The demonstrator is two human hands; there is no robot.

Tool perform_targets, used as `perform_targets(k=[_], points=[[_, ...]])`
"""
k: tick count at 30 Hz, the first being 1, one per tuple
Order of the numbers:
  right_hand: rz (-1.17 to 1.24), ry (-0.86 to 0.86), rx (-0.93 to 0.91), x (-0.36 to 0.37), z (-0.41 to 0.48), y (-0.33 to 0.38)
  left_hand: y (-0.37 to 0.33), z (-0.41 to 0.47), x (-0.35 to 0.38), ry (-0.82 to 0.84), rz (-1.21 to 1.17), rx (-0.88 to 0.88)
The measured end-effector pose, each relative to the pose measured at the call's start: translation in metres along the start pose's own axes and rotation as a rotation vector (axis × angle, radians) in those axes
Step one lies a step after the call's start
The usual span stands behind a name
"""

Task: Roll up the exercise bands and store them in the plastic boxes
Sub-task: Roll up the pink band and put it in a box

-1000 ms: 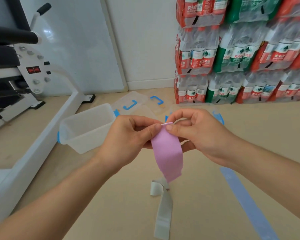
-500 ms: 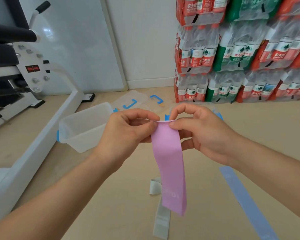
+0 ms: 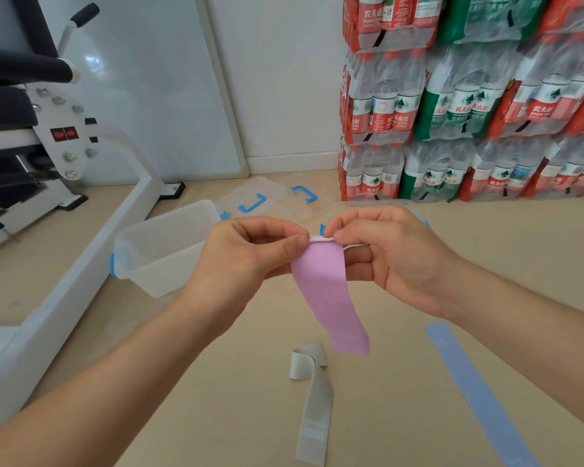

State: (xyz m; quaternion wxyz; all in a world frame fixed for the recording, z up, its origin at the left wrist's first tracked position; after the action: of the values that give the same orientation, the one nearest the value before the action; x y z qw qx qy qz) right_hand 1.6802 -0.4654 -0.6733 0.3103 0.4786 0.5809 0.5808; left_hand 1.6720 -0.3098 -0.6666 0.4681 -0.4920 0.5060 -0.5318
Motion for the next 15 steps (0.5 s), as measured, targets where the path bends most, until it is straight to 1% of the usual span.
perform_targets(k=[2,6,11,15], points=[[-0.024,0.004,-0.016,0.0,-0.001,0.002,0.0,0.001,-0.001,-0.026,0.011,0.002],[-0.207,-0.077,-0.083,-0.003,0.0,0.003,-0.001,0.001,0.0,-0.051,0.06,-0.015],[-0.45,-0.153,-0.154,-0.008,0.001,0.005,-0.001,0.001,0.001,-0.037,0.22,0.024],[-0.785,-0.208,-0.256,-0.011,0.002,0.011,0.0,0.001,0.003,0.009,0.313,0.053]])
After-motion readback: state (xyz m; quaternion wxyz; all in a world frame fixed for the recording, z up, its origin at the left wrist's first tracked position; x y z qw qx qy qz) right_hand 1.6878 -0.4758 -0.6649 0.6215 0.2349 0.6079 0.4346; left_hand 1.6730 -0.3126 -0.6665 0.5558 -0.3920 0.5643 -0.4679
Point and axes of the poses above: each hand's wrist, its own z-axis towards the middle knuckle, its own x-axis out of the palm, y = z × x, the point moved 5 cm from there along z, towards the middle knuckle, and after that the axes turned 3 degrees about -z, right-handed, at the moved point
